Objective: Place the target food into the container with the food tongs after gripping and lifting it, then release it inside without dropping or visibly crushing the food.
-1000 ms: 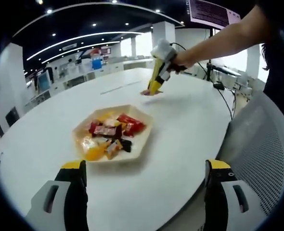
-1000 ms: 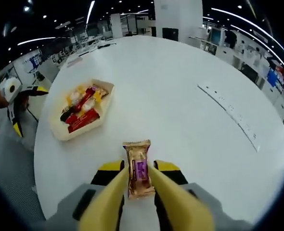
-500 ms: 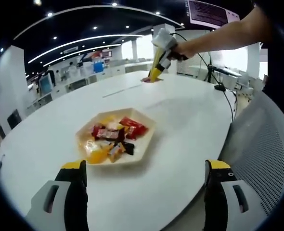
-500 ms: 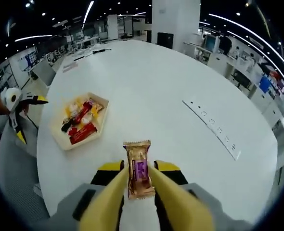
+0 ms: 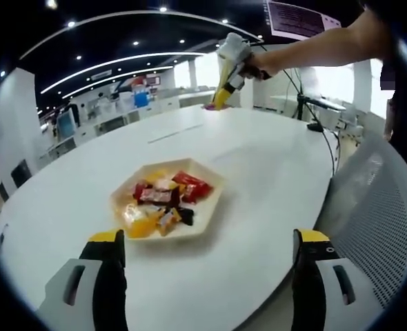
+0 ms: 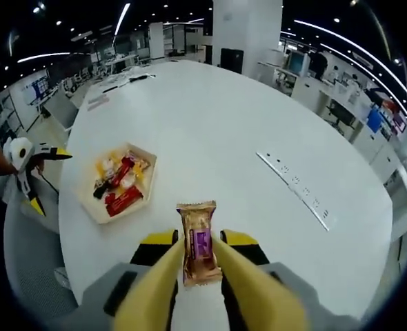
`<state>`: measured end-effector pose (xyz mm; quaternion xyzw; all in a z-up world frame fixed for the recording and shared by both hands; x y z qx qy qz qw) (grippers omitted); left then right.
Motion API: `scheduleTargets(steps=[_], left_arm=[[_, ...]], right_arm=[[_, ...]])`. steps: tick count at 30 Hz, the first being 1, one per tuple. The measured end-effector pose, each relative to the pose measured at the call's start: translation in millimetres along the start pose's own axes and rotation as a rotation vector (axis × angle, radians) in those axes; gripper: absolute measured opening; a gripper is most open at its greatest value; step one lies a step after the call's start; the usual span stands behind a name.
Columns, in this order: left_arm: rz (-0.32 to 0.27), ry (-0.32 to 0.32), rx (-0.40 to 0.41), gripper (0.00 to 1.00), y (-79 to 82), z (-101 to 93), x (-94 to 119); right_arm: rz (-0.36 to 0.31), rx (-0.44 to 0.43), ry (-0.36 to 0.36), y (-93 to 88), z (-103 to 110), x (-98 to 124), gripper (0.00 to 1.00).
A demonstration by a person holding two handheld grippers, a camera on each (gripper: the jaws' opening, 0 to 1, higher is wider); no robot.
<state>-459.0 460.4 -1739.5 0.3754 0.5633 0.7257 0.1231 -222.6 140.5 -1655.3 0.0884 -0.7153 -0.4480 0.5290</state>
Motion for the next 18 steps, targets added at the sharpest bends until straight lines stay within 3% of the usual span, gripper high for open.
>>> scheduleTargets(steps=[12,18], left_arm=[[-0.019,0.007,-0.002,0.97,2.2,0.8,1.1],[-0.026,0.011,0.001,0.97,3.3,1.4,1.6]], right_arm=[[-0.05,0.008,0.009,26.7,26.5,-9.9,0.23],[-0.04,0.014,0.019,31.7,35.3,-17.6,0.22]])
Point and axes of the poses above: the point that each gripper's makers call its tool centre point, and the gripper's own axes: x roughly backward along the fingers, z roughly to its left, y roughly out of its top, the point moved 8 cm from there along x, roughly backward along the fingers, and after that the axes turned 6 degrees about -z, right-handed, at the moved point
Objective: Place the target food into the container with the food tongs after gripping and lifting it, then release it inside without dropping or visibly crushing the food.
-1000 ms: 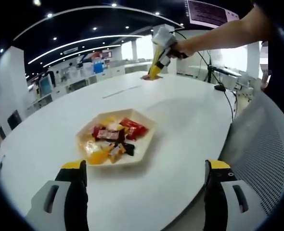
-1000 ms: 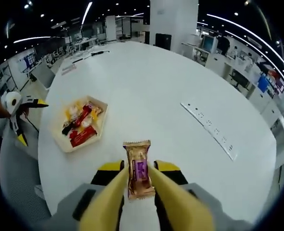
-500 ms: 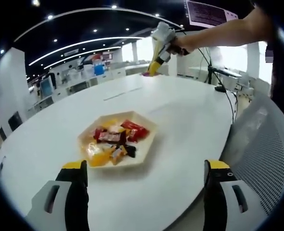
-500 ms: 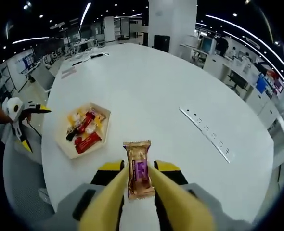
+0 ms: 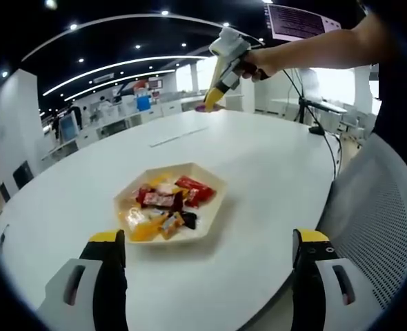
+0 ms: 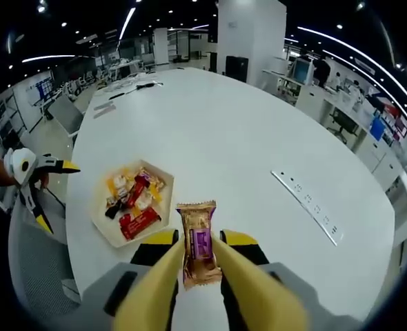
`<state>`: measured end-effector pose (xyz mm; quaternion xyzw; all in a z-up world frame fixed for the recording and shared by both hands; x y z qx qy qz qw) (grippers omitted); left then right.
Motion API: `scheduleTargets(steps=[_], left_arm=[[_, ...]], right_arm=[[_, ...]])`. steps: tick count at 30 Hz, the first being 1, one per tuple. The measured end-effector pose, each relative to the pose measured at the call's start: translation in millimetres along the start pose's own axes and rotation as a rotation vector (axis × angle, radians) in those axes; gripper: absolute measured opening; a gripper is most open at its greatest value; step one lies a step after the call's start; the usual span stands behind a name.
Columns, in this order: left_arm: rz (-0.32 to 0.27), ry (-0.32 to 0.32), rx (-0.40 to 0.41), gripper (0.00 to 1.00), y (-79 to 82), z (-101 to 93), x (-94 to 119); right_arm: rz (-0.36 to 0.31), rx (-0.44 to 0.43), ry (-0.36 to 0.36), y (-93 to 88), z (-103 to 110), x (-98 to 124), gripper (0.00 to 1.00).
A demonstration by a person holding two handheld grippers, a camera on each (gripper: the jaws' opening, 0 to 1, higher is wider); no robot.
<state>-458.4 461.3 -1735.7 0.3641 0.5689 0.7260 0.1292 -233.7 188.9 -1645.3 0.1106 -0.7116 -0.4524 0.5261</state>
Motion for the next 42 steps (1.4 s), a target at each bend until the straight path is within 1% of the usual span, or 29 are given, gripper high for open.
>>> scheduleTargets(steps=[5,8,21,32,35,40,42], left_arm=[[-0.004,0.0,0.003,0.98,0.1,0.2,0.2],[-0.023,-0.012,0.021,0.99,2.8,-1.6,0.5],[-0.027,-0.001,0.021,0.99,3.0,-0.7,1.1],[-0.035,0.006,0.024,0.99,4.0,0.4,2.1],[-0.035,0.006,0.022,0.99,3.8,0.6,1.8],[-0.039,0.012,0.027,0.99,3.9,1.3,2.5],[-0.04,0.014,0.028,0.99,4.0,1.5,2.8]], right_arm=[[-0.001,0.013,0.01,4.1,7.7,-4.2,0.22],[-0.005,0.014,0.018,7.4,10.9,-7.4,0.22],[-0.021,0.044,0.06,24.4,41.5,-27.4,0.22],[-0.038,0.083,0.12,37.2,83.9,-46.5,0.23],[-0.032,0.1,0.133,39.9,96.0,-53.0,0.23],[-0.047,0.112,0.167,47.1,118.1,-65.7,0.23],[-0.054,0.115,0.175,50.2,123.7,-69.0,0.23]])
Point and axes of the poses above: the point that each gripper's makers call its tool centre point, and the gripper's own axes: x roughly backward along the fingers, z roughly to its left, y roughly out of its top, the point moved 8 cm from there along x, roughly backward along the fingers, and after that the axes turned 6 degrees about -z, right-handed, at the moved point
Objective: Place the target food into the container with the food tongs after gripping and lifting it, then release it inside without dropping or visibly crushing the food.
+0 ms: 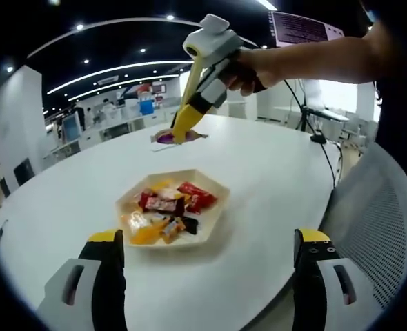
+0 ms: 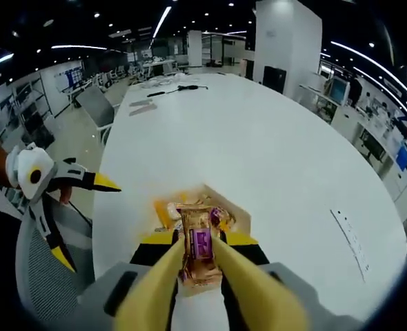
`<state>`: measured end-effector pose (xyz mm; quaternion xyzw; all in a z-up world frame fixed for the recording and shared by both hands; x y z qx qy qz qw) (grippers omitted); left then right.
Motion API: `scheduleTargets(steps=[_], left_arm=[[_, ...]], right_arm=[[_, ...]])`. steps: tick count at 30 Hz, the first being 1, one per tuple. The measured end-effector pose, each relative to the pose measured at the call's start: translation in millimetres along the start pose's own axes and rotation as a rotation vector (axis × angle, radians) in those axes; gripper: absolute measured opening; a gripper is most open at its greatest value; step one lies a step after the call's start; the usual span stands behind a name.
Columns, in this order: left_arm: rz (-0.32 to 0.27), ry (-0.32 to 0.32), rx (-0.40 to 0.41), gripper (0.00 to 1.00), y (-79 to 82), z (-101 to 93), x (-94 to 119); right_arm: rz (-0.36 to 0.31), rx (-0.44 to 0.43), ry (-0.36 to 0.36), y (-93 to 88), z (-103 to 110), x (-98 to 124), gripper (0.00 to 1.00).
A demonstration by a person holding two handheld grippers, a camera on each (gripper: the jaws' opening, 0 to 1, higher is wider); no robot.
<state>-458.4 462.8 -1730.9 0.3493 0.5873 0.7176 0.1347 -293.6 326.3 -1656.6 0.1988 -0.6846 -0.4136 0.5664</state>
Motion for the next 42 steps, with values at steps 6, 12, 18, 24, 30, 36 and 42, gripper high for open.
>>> scheduleTargets(steps=[6,12,18,24,30,36,42], left_arm=[[-0.002,0.008,0.002,0.99,0.2,1.2,0.2],[-0.006,0.015,0.006,0.99,0.5,2.2,0.7],[-0.004,0.012,0.004,0.99,0.6,1.7,0.3],[-0.005,0.01,0.005,0.99,0.5,1.9,-0.2],[-0.007,0.013,0.014,0.98,0.8,2.5,0.4],[-0.041,0.009,0.036,0.99,5.8,4.6,2.1],[-0.057,-0.088,0.011,0.98,22.9,0.0,-1.1]], right_arm=[[0.003,0.022,0.007,5.9,6.1,-12.0,0.23],[-0.012,0.063,0.035,7.3,12.5,-17.1,0.25],[-0.039,0.059,0.033,10.2,10.2,-15.1,0.26],[-0.093,0.062,0.029,15.1,7.7,-7.3,0.26],[-0.237,0.077,0.044,24.6,8.5,7.3,0.26],[-0.308,0.089,0.044,24.9,14.4,34.3,0.26],[-0.396,0.097,0.056,20.6,23.1,64.6,0.26]])
Point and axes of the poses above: the point that each gripper's makers call its tool centre point, and the gripper's own axes: x roughly backward along the fingers, z roughly to its left, y roughly out of its top, the point moved 8 cm from there along x, roughly backward along the fingers, and after that the axes turned 6 degrees about -z, right-handed, at the moved point
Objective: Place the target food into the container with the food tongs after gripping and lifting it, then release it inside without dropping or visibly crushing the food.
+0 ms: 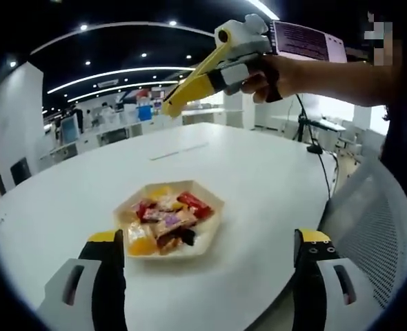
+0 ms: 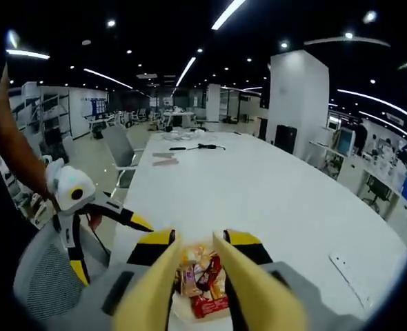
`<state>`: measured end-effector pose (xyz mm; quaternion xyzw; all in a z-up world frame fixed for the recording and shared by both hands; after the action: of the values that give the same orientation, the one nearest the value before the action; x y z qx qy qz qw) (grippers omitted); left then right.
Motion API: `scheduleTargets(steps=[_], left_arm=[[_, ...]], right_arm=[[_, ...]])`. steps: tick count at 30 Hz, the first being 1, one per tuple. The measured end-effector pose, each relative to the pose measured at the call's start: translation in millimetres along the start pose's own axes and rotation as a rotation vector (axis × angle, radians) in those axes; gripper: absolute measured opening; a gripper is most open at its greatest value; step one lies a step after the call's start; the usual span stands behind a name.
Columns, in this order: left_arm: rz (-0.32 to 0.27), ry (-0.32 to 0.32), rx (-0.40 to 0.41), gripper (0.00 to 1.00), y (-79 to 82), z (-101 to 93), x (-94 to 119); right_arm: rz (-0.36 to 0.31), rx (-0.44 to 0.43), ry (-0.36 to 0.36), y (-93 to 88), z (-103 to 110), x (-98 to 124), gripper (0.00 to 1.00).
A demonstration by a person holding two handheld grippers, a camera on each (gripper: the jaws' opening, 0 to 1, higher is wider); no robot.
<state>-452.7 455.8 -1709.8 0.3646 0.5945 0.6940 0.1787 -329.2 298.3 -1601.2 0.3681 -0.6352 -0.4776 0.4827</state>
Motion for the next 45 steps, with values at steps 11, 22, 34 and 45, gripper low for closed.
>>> scheduleTargets(steps=[11,22,34,45], left_arm=[[-0.115,-0.253,-0.072,0.81,89.8,4.8,-18.1],[-0.117,-0.46,-0.125,0.44,130.2,-5.9,-31.9],[-0.098,-0.59,-0.141,0.25,132.1,-20.5,-43.4],[-0.094,-0.604,-0.17,0.19,129.6,-24.4,-43.5]], right_arm=[[-0.187,-0.008,0.153,3.3,31.3,40.9,0.28],[-0.29,-0.084,0.208,-13.0,56.8,64.4,0.28],[-0.325,-0.094,0.221,-18.7,61.1,73.7,0.28],[-0.332,-0.11,0.221,-21.8,65.3,73.7,0.26]])
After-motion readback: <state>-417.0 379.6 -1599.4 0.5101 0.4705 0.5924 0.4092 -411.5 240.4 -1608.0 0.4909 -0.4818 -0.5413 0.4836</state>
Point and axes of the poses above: the point that each gripper's makers call its tool centre point, and the gripper's own axes: x roughly backward along the fingers, z roughly to its left, y roughly out of its top, the point moved 8 cm from there along x, roughly backward along the fingers, and after that the axes turned 6 degrees about -z, right-handed, at the moved point
